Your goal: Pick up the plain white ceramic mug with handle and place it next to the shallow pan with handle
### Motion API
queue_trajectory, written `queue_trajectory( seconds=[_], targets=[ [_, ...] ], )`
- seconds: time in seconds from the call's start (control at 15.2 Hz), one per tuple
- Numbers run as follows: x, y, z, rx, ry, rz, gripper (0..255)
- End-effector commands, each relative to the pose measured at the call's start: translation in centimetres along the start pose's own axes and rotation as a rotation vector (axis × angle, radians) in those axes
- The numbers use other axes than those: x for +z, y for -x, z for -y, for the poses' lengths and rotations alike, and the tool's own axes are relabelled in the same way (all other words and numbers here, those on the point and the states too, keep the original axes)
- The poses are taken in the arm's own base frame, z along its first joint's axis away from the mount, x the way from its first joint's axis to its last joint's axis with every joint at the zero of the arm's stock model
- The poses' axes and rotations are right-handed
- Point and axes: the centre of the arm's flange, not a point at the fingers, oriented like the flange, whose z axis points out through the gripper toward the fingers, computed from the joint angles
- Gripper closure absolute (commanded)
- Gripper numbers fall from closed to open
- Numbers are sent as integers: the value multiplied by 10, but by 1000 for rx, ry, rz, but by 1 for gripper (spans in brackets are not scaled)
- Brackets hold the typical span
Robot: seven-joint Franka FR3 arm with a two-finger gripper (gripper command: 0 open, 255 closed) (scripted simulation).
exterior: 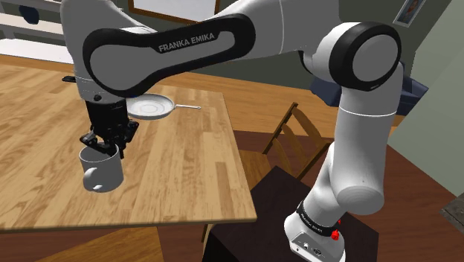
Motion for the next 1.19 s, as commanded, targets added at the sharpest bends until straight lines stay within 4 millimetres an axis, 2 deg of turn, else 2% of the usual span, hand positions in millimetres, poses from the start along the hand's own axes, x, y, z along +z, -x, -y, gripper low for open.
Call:
queue_trajectory(
  seconds=[0.0,1.12],
  targets=[
    [-11,0,0,0,0,0,255],
    [-100,5,2,0,0,0,255]
  ],
)
